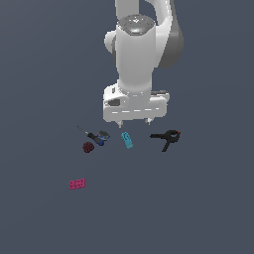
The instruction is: Pick up a designated object from a clutter of objects.
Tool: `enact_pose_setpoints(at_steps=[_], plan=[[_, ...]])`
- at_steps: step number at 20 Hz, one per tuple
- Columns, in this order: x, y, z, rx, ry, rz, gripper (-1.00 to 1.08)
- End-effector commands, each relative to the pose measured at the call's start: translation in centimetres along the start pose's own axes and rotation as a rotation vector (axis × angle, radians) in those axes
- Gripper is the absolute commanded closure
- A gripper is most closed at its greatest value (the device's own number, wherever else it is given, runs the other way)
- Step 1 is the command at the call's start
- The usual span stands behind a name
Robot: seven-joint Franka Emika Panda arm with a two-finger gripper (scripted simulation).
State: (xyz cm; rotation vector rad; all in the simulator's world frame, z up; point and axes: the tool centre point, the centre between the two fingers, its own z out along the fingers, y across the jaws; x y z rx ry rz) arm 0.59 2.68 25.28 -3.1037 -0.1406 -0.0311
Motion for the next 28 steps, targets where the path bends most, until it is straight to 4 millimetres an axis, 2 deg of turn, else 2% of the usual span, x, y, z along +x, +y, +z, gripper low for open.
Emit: enact_pose_setpoints(at_steps=[1, 10, 15, 21, 28], plan=[[-0.5, 0.4, 2.0, -0.004, -0.003, -0.028, -0.92], [-3.8, 1.8, 10.4, -0.021, -0.014, -0.157, -0.92], [-6.0, 2.3, 14.0, -0.026, -0.019, -0.220, -0.92], [-8.0, 2.6, 16.6, -0.029, -0.024, -0.272, -0.92], [-9.0, 2.7, 17.8, -0.030, -0.026, -0.297, -0.92]])
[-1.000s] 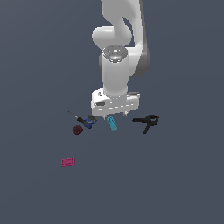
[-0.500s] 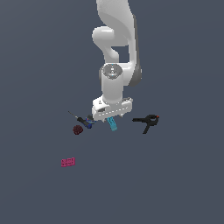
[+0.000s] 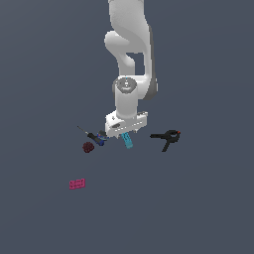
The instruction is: Pick up a designated object from a clutter of objects.
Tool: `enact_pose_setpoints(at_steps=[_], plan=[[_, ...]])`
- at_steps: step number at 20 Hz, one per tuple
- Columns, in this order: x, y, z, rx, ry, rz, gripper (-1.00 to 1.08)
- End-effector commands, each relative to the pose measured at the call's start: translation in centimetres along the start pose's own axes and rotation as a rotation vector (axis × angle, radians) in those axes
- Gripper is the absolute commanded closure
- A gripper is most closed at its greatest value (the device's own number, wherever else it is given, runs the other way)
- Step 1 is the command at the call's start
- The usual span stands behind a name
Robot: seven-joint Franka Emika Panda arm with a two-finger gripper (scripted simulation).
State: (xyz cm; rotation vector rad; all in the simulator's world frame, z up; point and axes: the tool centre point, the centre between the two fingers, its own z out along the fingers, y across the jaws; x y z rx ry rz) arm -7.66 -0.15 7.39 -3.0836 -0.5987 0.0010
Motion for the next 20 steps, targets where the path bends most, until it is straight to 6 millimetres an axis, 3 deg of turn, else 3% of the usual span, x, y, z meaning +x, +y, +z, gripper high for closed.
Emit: enact_pose_setpoints(at_steps=[1, 7, 20], plan=[[-0.1, 0.0, 0.2, -0.001, 0.001, -0.004, -0.92], [-0.1, 0.0, 0.7, 0.000, 0.000, -0.002, -0.92], [-0.2, 0.0, 5.1, 0.000, 0.000, -0.004, -0.92]])
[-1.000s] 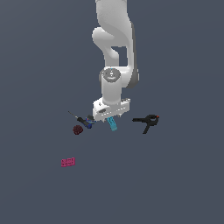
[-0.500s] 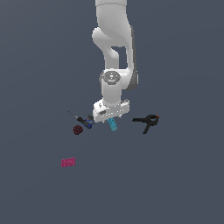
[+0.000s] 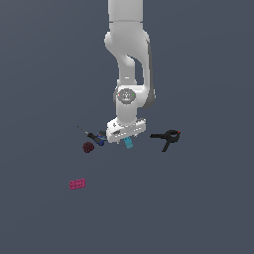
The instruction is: Pick up a designated object from a clutter of objects.
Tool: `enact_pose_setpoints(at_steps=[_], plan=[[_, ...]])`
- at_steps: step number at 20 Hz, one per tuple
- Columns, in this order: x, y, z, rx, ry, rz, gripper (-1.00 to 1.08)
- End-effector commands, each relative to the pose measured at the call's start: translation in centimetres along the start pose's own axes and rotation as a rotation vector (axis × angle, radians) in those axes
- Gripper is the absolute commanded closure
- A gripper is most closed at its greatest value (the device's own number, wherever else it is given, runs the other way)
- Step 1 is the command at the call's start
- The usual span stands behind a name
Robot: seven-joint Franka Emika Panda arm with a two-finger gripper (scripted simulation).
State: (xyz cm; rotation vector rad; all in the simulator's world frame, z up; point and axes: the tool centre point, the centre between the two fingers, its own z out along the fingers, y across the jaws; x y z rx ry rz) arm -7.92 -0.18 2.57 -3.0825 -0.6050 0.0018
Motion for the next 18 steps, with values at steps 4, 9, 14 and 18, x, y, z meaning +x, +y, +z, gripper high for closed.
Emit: enact_pose_setpoints(at_steps=[4, 9, 14, 18], plan=[[0.04, 0.00, 0.37, -0.001, 0.001, -0.001, 1.08], [0.04, 0.00, 0.37, -0.001, 0.001, -0.001, 1.08], [0.02, 0.03, 0.31, -0.001, 0.001, 0.000, 1.08], [0.21, -0.32, -0.23, -0.001, 0.001, 0.000, 1.08]])
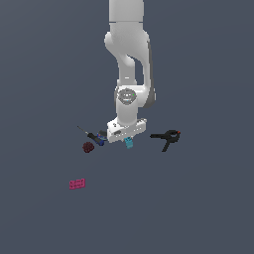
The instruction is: Pick up a designated object from a clutter of objects.
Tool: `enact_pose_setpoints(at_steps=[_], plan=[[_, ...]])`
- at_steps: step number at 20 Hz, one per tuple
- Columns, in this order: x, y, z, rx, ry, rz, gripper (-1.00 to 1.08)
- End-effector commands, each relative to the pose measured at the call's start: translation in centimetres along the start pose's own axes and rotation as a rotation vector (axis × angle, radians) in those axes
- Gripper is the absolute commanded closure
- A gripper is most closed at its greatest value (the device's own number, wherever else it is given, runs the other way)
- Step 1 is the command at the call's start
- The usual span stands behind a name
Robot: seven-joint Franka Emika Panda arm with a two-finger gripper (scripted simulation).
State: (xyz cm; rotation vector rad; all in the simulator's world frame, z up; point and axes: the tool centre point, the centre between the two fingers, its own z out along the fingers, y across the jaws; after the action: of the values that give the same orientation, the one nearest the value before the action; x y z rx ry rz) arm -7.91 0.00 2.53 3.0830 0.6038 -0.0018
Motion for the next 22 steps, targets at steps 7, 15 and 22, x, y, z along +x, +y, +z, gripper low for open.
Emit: enact_pose_setpoints(at_steps=[7, 15, 22], plan=[[1.1, -1.9, -3.0, 0.000, 0.001, -0.001, 1.08], [3.1, -5.5, -8.8, -0.002, 0.001, -0.001, 1.08], [5.3, -9.5, -15.2, -0.003, 0.001, -0.001, 1.08]])
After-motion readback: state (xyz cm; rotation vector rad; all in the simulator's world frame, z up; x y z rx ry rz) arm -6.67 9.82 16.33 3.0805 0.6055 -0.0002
